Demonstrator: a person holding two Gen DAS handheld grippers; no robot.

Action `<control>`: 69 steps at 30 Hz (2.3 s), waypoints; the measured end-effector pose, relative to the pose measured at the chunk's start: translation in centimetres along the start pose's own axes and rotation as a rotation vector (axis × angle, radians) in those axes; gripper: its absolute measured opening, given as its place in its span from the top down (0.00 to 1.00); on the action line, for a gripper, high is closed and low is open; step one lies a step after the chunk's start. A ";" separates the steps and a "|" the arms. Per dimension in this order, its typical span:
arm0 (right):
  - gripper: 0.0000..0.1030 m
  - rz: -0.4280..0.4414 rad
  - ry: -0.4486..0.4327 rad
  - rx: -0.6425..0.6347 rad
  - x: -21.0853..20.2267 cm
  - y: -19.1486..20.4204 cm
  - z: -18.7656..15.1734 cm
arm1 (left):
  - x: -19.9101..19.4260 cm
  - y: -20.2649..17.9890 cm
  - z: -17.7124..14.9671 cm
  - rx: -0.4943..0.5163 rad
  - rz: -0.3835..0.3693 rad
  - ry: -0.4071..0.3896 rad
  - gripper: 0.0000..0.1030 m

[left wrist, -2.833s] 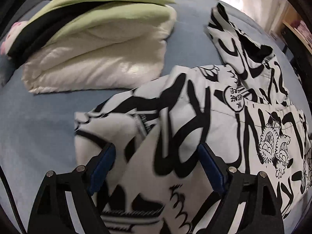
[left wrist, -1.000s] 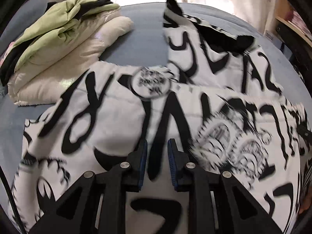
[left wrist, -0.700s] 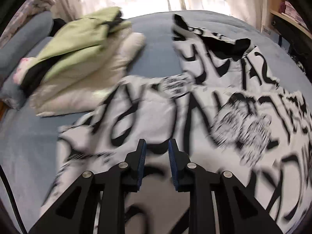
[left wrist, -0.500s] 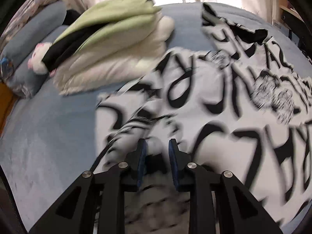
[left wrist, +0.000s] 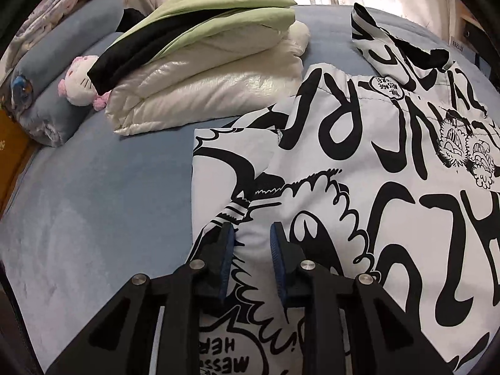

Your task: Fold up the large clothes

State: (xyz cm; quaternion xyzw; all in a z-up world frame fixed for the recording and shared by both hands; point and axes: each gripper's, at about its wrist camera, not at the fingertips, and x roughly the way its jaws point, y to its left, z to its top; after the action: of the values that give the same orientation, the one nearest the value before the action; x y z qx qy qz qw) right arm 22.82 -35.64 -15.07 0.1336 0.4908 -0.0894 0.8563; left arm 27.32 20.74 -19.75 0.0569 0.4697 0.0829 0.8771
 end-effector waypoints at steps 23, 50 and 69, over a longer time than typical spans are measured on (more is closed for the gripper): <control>0.70 0.102 0.049 -0.021 -7.3 5.4 0.1 | -12.1 -2.2 2.9 0.045 -0.222 0.011 0.31; 0.63 0.165 0.036 -0.203 -0.7 18.2 20.7 | -7.0 -15.0 25.1 0.274 -0.167 -0.053 0.28; 0.58 0.211 0.052 -0.183 14.4 27.2 29.7 | 7.0 -19.2 37.3 0.178 0.002 -0.063 0.39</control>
State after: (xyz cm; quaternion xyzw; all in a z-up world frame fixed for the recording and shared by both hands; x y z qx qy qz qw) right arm 62.08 -19.59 -9.38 0.1082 0.5020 0.0496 0.8566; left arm 64.00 2.49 -8.22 0.1376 0.4475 0.0396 0.8828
